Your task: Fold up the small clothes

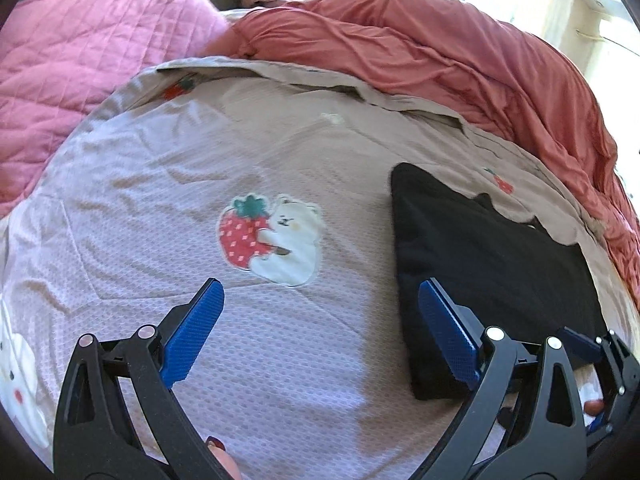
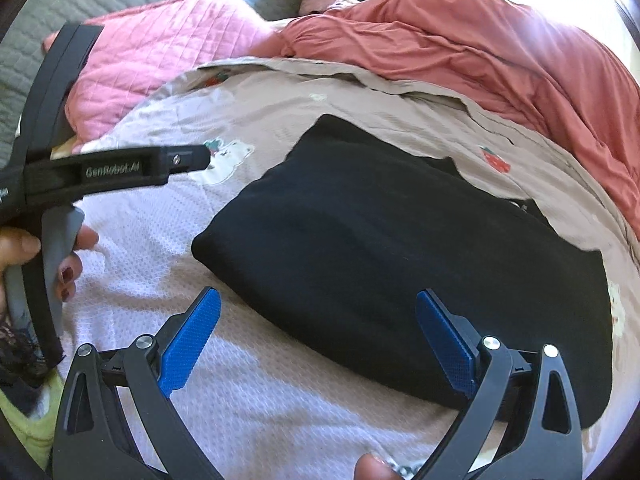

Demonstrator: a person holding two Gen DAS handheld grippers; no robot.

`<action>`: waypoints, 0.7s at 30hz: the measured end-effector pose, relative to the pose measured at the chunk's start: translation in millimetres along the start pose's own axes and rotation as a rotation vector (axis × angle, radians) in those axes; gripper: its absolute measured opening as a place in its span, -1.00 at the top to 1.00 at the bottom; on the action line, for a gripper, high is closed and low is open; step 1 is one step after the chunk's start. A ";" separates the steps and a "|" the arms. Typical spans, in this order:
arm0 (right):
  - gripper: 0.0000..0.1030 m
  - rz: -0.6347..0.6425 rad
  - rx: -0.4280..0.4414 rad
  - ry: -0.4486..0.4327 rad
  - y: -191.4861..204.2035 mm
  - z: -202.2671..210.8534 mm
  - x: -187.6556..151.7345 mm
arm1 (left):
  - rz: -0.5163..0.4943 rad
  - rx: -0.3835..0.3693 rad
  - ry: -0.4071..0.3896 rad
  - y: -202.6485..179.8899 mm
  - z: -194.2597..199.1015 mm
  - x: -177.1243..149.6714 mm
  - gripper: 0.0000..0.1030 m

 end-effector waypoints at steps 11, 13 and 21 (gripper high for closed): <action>-0.74 0.165 -0.226 0.031 21.4 -40.2 9.0 | 0.049 -0.004 0.008 13.4 -6.7 5.0 -0.77; -0.71 0.186 -0.249 0.020 24.8 -43.6 10.1 | 0.048 -0.001 0.007 13.4 -7.8 5.8 -0.77; -0.68 0.225 -0.306 -0.029 26.2 -50.4 19.5 | 0.057 0.001 0.026 16.2 -17.2 7.3 -0.77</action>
Point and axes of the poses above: each gripper's, at about its wrist camera, not at the fingertips, and z roughly against the way its jaws point, y to its left, x to its top, the point moved 7 cm from there along -z, roughly the way its jaws point, and after that the axes turned 15 degrees about y, right-handed, at the moved point
